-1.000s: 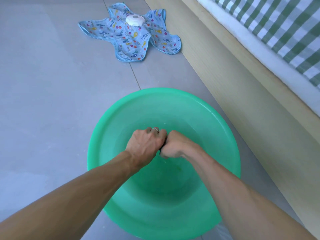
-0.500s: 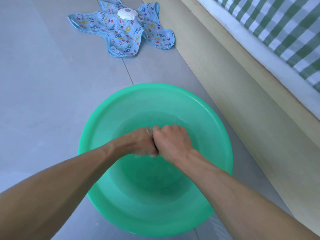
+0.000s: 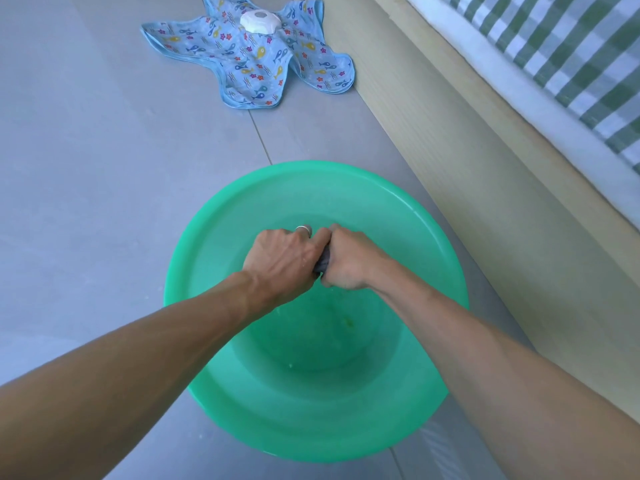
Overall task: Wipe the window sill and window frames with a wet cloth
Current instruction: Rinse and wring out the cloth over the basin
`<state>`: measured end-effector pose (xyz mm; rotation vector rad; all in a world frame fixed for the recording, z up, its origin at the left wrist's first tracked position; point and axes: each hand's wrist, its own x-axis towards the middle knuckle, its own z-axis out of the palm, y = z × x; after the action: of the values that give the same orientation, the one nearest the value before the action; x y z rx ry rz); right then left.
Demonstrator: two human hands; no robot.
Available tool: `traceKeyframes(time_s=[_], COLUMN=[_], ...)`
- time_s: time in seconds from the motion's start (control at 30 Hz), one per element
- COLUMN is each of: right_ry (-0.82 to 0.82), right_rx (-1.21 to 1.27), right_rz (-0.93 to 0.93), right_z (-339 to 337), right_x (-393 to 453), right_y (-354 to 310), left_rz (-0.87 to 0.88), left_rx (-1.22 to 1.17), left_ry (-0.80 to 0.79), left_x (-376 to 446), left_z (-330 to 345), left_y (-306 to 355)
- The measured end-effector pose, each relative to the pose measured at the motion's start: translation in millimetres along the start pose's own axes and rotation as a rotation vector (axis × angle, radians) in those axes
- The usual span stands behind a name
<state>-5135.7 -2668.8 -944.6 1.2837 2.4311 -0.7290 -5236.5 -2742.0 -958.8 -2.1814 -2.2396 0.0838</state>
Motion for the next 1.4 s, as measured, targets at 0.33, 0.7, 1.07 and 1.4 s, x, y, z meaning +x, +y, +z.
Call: traceKeyframes(time_s=[0.33, 0.7, 1.07, 1.4], right_ry=[0.784, 0.275, 0.307, 0.135], right_rx=[-0.278, -0.375, -0.276, -0.063], right_rz=[-0.654, -0.074, -0.06, 0.032], right_z=[43.9, 18.0, 16.3, 18.1], right_x=[-21.5, -16.1, -13.5, -4.0], right_y=[21.6, -12.1, -10.8, -3.0], left_rz=[-0.149, -0.171, -0.062, -0.012], left_rx=[-1.211, -0.135, 0.002, -0.131], left_ry=[-0.841, -0.231, -0.151, -0.3], left_x=[2.1, 2.8, 1.7, 14.3], left_z=[-10.1, -3.4, -4.7, -12.5], left_y=[-18.8, 2.7, -7.4, -16.8])
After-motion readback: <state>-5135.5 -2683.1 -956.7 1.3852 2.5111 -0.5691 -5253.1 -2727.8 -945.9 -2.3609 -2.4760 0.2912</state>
